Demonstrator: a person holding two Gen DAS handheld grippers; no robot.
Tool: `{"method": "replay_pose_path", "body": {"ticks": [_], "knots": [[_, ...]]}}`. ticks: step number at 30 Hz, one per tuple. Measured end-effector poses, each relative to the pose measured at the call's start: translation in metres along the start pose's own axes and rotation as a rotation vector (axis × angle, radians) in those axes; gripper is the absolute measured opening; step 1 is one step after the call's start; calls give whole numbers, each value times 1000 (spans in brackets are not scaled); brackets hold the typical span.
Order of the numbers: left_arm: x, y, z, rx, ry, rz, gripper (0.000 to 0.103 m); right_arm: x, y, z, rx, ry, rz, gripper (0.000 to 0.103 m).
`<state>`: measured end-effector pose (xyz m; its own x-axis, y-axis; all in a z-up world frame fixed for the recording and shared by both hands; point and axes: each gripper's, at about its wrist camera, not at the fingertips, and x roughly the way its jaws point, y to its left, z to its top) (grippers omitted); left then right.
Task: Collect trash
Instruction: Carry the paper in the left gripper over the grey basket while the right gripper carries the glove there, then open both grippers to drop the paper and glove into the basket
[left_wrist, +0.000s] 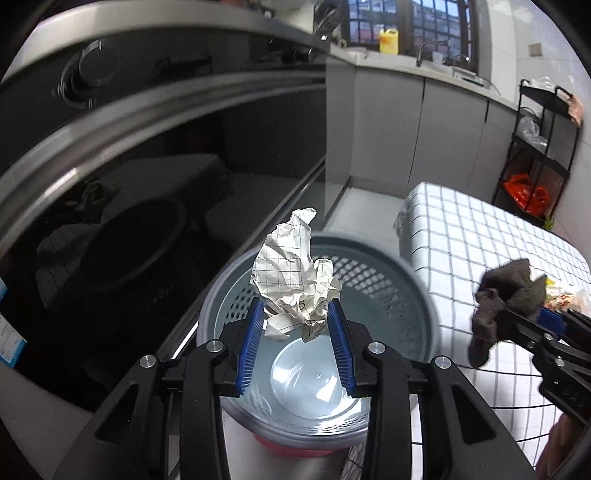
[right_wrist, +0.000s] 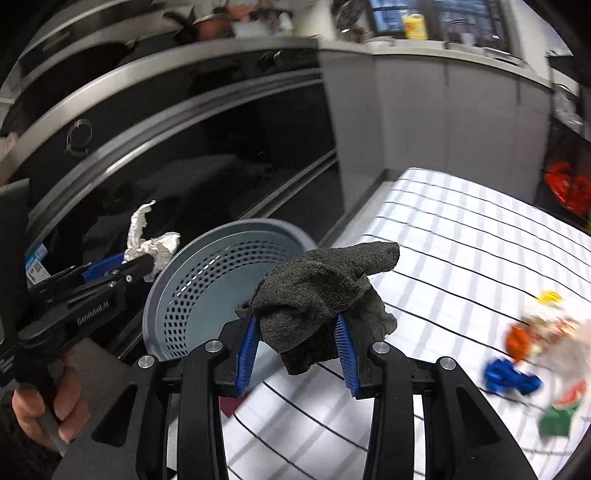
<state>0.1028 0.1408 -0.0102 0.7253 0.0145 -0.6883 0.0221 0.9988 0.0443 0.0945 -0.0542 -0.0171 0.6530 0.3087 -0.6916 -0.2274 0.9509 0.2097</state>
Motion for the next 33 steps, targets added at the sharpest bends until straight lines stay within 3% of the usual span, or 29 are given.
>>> {"method": "replay_pose_path", "body": {"ticks": [11, 18, 21, 24, 26, 33], "knots": [[20, 13, -4, 4, 54, 4, 36, 61, 15, 17, -53, 93, 82, 37], [31, 13, 0, -11, 88, -4, 37, 72, 21, 19, -47, 105, 103, 37], [33, 15, -2, -20, 107, -21, 40, 73, 23, 20, -42, 97, 99, 42], [31, 14, -3, -13, 103, -18, 52, 65, 20, 21, -27, 65, 90, 57], [29, 14, -3, -13, 97, -12, 61, 62, 17, 22, -19, 55, 85, 59], [29, 15, -3, -20, 101, -7, 61, 58, 15, 19, -14, 52, 73, 59]]}}
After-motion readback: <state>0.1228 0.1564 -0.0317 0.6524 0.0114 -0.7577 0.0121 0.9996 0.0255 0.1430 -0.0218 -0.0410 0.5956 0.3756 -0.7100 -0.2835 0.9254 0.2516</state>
